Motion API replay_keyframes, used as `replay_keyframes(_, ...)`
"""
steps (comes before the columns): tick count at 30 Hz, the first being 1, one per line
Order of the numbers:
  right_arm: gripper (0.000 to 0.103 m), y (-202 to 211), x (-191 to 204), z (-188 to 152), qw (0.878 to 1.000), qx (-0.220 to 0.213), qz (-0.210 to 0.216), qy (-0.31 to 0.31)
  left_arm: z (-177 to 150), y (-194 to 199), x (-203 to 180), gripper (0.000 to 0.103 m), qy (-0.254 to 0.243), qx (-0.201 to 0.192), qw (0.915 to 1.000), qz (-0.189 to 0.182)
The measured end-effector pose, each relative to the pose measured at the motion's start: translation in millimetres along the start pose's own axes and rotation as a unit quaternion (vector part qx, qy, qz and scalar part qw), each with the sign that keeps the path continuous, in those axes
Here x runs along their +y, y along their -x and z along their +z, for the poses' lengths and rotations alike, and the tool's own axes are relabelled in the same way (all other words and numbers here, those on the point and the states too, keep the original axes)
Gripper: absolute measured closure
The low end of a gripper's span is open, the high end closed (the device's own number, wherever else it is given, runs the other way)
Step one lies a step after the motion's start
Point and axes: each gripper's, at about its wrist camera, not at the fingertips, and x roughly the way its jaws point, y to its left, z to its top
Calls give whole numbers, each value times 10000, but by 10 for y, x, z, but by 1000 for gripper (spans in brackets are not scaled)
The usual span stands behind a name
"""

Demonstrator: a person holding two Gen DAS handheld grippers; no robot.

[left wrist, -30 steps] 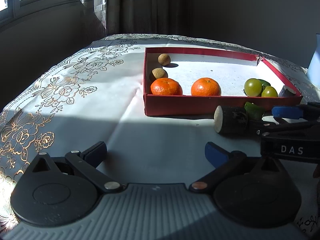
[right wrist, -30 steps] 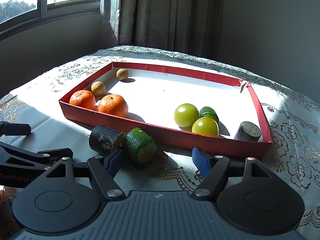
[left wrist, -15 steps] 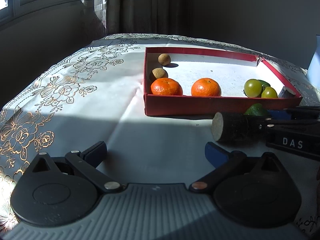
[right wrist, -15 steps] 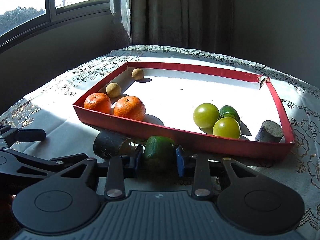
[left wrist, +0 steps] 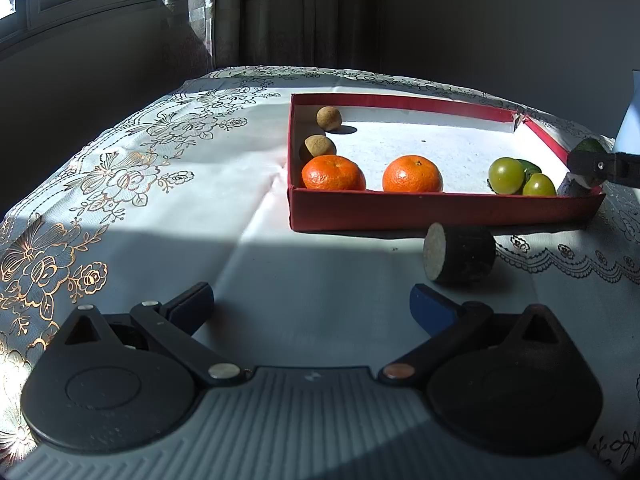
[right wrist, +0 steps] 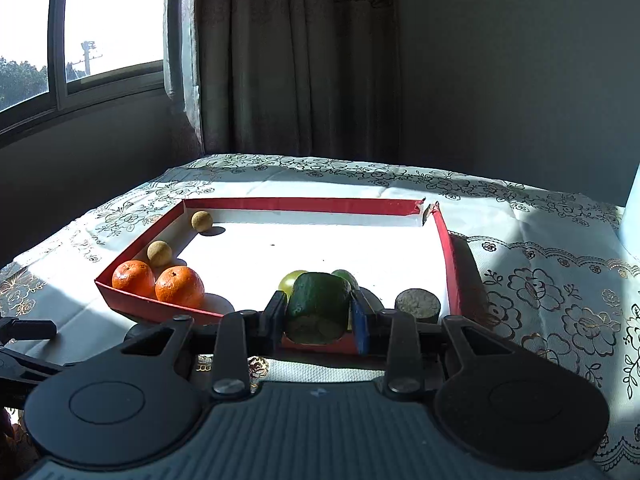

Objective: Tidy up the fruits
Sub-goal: 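Carry the cucumber chunk into the red box and open the right gripper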

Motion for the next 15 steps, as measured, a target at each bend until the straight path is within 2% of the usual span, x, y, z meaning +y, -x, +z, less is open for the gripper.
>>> replay_keyframes(4,70,-161,-203,91,9996,-50,-159,-214,-1,-2,-1,0,-5,4,10000,4)
replay_keyframes(6,69,-254,-248,112,9996,-13,-110,-249,0,-3,-2,0,-1,3,10000,2)
replay_keyframes(7,67,-281,-267,111,9996,-9,-75,-285,0,-3,-1,0,4,4,10000,-1)
replay_keyframes(9,57,-276,-289,90,9993,-60,-155,-349,-4,-4,0,0,0,4,10000,1)
replay_keyframes(14,53,-79,-397,31,9983,-44,-266,-519,-7,-3,-1,0,-6,8,10000,9)
replay_keyframes(15,48,-33,-407,-5,9984,-10,-288,-482,-7,-3,0,0,-6,7,10000,8)
